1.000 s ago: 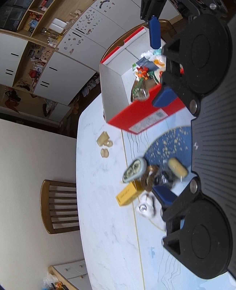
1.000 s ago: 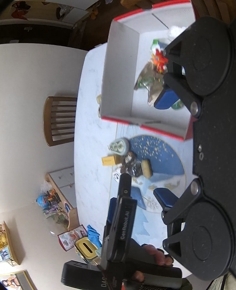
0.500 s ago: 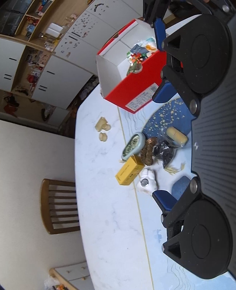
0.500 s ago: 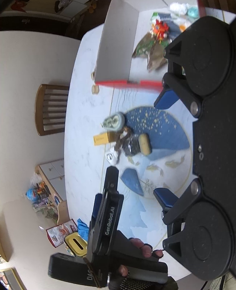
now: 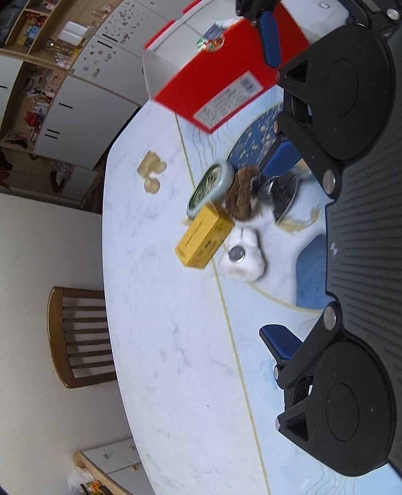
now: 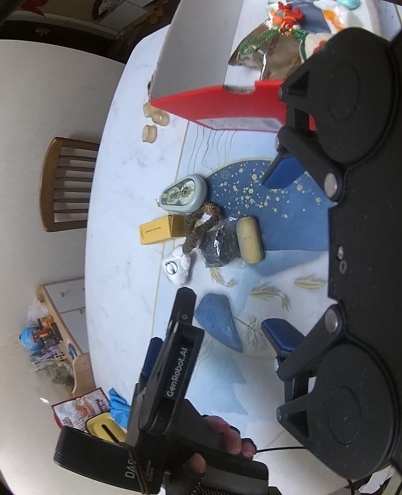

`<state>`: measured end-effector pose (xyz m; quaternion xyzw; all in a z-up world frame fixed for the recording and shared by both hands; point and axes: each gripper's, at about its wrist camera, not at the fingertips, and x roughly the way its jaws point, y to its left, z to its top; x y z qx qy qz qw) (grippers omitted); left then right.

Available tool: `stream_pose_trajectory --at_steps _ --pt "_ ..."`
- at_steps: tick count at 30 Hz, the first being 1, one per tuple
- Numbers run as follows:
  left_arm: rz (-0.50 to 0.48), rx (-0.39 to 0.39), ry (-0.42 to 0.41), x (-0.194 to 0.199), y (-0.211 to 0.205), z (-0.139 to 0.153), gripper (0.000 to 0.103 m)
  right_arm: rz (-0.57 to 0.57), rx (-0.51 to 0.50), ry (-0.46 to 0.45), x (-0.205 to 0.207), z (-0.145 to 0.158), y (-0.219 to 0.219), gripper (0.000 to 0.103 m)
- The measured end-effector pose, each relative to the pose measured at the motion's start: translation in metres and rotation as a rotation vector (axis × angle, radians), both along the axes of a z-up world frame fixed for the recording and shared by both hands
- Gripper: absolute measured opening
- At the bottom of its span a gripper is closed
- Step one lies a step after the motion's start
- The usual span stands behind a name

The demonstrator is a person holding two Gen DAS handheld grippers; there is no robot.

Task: Organize objects
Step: 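Grasp white plush charm with left gripper while right gripper grasps beige cylinder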

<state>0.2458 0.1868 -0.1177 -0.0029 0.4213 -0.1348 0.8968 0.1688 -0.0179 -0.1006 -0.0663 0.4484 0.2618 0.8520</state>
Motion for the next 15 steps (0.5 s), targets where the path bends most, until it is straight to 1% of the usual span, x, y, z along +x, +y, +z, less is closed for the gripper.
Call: stream_pose_trajectory --at_steps 3,7,10,13,15 --pt "0.009 -0.026 0.004 0.01 0.005 -0.008 0.103 0.007 -0.022 0.01 0.007 -0.01 0.007 0.087" --pt "0.02 -0.021 0.001 0.023 0.007 -0.018 0.103 0.004 -0.044 0.014 0.017 -0.021 0.014 0.084" --pt "0.014 -0.032 0.01 0.031 0.008 -0.026 0.103 -0.001 -0.05 0.024 0.026 -0.028 0.017 0.082" --pt "0.017 -0.038 0.018 0.04 0.009 -0.034 0.103 0.013 -0.056 0.031 0.032 -0.034 0.022 0.081" --pt "0.017 -0.045 0.024 0.045 0.009 -0.037 0.103 0.025 -0.069 0.029 0.034 -0.038 0.026 0.079"
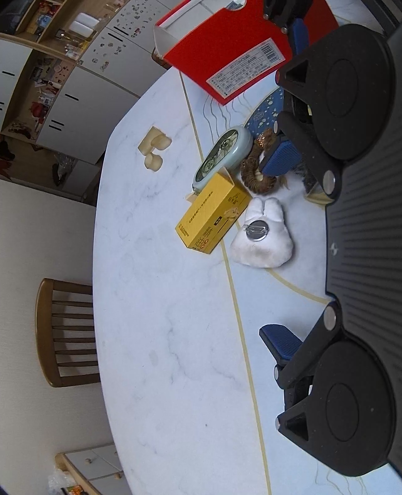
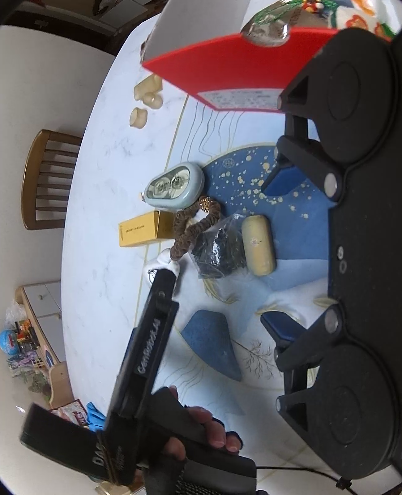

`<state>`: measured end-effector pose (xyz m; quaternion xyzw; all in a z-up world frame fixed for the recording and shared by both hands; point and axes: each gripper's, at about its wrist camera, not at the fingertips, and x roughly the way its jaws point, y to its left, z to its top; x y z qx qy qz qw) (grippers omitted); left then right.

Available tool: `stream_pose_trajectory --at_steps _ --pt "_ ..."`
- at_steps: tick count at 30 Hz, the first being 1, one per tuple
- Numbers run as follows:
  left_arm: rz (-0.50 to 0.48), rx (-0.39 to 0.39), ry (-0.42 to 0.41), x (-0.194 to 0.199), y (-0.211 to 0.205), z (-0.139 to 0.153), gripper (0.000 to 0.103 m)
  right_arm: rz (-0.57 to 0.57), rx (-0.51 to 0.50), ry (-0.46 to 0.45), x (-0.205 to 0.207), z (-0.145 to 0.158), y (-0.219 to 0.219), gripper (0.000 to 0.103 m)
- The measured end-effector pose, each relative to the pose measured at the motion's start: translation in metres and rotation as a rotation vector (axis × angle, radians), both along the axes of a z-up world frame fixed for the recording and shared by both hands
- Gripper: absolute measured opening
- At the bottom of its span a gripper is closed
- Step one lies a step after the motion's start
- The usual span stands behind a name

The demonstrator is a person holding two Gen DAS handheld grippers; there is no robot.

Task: Organize objects
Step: 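Grasp white plush charm with left gripper while right gripper grasps beige cylinder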

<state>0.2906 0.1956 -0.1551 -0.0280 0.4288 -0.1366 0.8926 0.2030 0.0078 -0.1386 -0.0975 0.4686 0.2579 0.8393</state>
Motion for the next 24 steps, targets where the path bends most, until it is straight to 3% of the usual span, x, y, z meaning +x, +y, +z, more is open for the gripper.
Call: stream_pose_trajectory --at_steps 16,18,20,24 --pt "-0.041 0.059 -0.026 0.008 -0.009 -0.02 0.101 0.022 -0.056 -0.012 0.012 -0.023 0.011 0.066" --pt "-0.044 0.071 -0.038 0.008 -0.011 -0.021 0.092 0.018 -0.056 -0.015 0.014 -0.024 0.011 0.062" --pt "-0.056 0.083 -0.048 0.007 -0.014 -0.021 0.091 0.017 -0.057 -0.015 0.015 -0.025 0.012 0.06" --pt "-0.078 0.103 -0.072 0.003 -0.02 -0.02 0.071 0.021 -0.062 -0.023 0.016 -0.028 0.012 0.058"
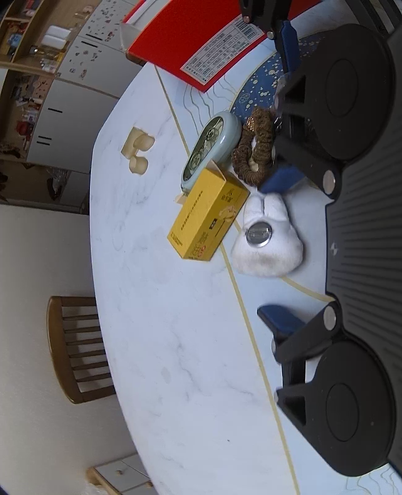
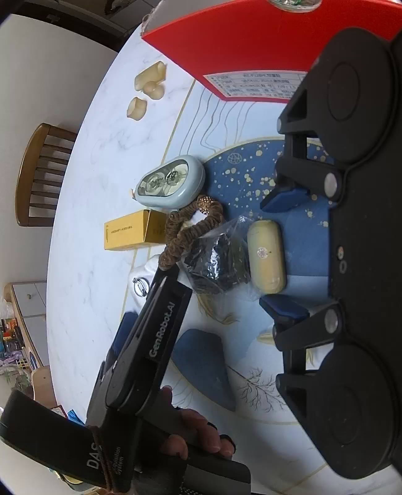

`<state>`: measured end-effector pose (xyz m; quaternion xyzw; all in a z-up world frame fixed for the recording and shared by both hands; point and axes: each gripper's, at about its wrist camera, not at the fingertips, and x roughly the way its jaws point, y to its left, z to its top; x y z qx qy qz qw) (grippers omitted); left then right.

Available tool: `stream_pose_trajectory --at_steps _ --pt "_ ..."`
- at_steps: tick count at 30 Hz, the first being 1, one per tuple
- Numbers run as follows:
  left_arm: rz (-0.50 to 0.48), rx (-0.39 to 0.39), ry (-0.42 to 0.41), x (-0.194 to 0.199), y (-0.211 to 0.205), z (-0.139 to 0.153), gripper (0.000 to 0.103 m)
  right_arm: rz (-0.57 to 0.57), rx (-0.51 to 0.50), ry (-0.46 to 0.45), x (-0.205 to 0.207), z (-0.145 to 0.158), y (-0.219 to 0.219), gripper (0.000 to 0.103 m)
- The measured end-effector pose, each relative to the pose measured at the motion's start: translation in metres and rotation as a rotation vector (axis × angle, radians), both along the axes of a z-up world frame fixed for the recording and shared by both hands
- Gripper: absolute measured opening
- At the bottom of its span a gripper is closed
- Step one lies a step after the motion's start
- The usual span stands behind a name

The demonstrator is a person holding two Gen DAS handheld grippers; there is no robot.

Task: Organize objects
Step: 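Grasp white plush charm with left gripper while right gripper grasps beige cylinder, then carry white plush charm with left gripper while right gripper carries beige cylinder into box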

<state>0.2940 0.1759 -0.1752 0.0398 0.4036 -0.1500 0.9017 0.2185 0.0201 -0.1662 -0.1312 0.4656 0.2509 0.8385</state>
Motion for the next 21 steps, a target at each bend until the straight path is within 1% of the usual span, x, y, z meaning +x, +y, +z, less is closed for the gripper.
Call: stream_pose_trajectory --at_steps 4,5,8,14,21 --pt "-0.027 0.023 -0.013 -0.002 -0.007 0.001 0.057 -0.002 0.0 -0.008 0.0 -0.001 0.001 0.056" --pt "-0.03 0.03 -0.014 -0.002 -0.009 0.001 0.055 -0.001 -0.001 -0.01 0.0 -0.001 0.002 0.055" --pt "-0.03 0.037 -0.01 -0.003 -0.01 0.002 0.054 0.003 0.0 -0.014 -0.001 0.0 0.003 0.05" --pt "-0.005 0.007 0.009 -0.007 -0.004 0.004 0.053 -0.02 -0.001 -0.006 -0.004 0.002 0.001 0.05" --pt "0.047 -0.047 0.036 -0.024 0.01 0.008 0.053 -0.041 0.016 0.009 -0.017 0.011 -0.009 0.05"
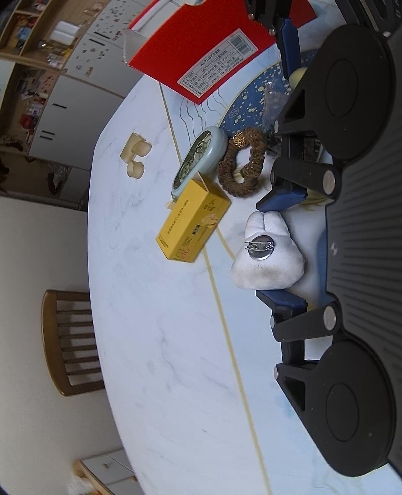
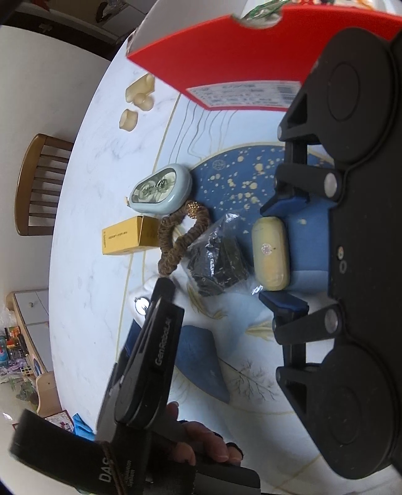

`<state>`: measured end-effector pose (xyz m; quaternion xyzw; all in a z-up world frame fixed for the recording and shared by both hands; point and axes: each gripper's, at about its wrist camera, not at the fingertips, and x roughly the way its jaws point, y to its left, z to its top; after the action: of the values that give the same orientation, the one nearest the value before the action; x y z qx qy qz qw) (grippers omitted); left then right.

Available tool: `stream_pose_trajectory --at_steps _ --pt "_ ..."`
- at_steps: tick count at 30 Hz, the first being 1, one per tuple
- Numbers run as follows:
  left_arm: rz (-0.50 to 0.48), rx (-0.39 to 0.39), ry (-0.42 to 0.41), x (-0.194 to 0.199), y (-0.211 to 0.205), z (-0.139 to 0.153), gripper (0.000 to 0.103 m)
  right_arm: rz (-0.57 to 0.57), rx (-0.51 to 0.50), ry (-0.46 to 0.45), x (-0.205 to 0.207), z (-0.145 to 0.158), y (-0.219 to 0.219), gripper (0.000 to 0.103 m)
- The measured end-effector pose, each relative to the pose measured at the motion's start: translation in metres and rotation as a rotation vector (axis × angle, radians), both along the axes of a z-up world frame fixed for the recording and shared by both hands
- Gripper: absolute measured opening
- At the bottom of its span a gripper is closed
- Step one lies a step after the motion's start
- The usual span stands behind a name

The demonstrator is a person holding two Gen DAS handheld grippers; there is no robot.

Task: Organize objects
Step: 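Carry white plush charm with left gripper while right gripper carries beige cylinder into box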

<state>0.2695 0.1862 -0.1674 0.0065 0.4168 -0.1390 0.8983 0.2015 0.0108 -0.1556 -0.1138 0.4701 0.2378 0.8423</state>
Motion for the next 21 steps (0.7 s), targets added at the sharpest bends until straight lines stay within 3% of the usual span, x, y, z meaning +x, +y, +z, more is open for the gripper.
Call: stream_pose_trajectory --at_steps 10,21 --pt "0.016 -0.057 0.005 -0.039 0.007 0.015 0.053 0.01 0.021 0.016 -0.036 0.022 -0.02 0.05" --pt "-0.001 -0.069 0.009 -0.068 0.0 0.023 0.053 0.042 -0.056 0.102 -0.076 -0.002 -0.026 0.05"
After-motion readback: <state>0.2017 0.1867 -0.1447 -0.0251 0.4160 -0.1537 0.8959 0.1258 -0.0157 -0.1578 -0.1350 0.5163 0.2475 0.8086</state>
